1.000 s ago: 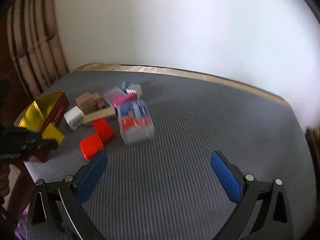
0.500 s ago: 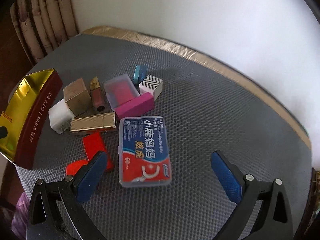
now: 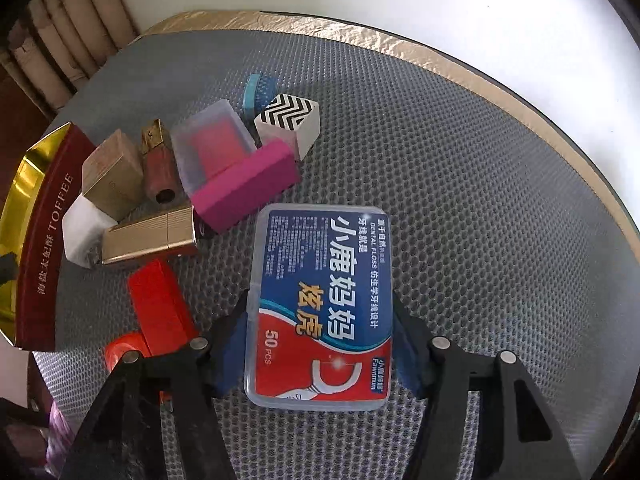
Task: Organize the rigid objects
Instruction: 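Drop the yellow block into the tray while the right gripper places the floss box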
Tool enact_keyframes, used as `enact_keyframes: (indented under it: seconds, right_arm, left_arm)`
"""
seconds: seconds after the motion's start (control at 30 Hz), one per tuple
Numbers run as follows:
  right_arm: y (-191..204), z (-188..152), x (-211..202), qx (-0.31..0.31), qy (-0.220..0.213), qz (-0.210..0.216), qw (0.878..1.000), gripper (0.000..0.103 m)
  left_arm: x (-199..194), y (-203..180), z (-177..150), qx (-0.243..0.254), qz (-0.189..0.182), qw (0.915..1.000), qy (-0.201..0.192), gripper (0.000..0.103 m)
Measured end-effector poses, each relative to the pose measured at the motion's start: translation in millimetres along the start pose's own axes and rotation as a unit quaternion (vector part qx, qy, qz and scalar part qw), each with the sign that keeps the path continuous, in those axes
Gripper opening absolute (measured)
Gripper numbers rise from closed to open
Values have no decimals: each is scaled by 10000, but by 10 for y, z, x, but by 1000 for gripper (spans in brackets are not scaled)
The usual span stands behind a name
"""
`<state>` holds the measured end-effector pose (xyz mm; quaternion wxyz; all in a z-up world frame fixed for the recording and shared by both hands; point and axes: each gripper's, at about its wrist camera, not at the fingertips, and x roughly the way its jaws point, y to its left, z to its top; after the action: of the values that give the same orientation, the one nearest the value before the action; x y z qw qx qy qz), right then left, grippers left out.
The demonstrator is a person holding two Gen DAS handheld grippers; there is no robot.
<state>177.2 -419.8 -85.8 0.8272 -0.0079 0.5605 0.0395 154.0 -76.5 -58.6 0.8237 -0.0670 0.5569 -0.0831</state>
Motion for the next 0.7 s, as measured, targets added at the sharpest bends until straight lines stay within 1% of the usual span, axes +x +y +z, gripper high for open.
enact_keyframes:
  seconds: [0.03,0.1,0.17,0.23,0.3,0.33,0.37,0.43,0.5,0.57,0.6,0.67,0.7]
  right_arm:
    - [-23,-14,-10,47,-14,-14,10000,58]
    - [-66,-52,-45,167,-67,-1,9998,58]
    - [-105,-79,-113,265,-135,21,9996,58]
    - [-94,-98,-210,306,-216,93,9993,58]
    - [-12,-108,-367,265,-331,150,9990,58]
    - [63,-92,-460,216,-407,208,9987,58]
    - [137,-71,-527,181,-460,270,9984,58]
    - [341,-22,-692,76,-586,453,9972,58]
    - [603,73,-840,-69,-695,738,9948,58]
    - [919,189,-954,-224,-799,1034,9912,58]
    - [1092,234,-1004,-314,-834,1182,9890,58]
    - [1505,388,-1026,-542,-851,1527,9831,58]
    - [1723,462,-1022,-670,-845,1665,9801,58]
  left_arm:
    - [-3,37,7,-65,-3,10000,-16,38]
    - [-17,129,11,-282,-48,9996,-40,38]
    - [-81,265,-14,-620,-286,9976,-123,39]
    - [-156,363,-54,-816,-350,9958,-212,40]
    - [-251,435,-124,-897,-251,9952,-305,47]
    - [-289,459,-158,-931,-131,9951,-316,54]
    - [-327,490,-201,-974,-21,9947,-325,57]
    - [-414,564,-320,-1050,11,9937,-381,57]
    - [-509,612,-440,-1107,79,9925,-518,58]
    - [-593,649,-540,-1083,-45,9927,-523,58]
    - [-651,652,-591,-1017,-46,9931,-589,58]
    - [-762,627,-645,-850,113,9934,-767,58]
    - [-828,580,-666,-676,253,9933,-902,59]
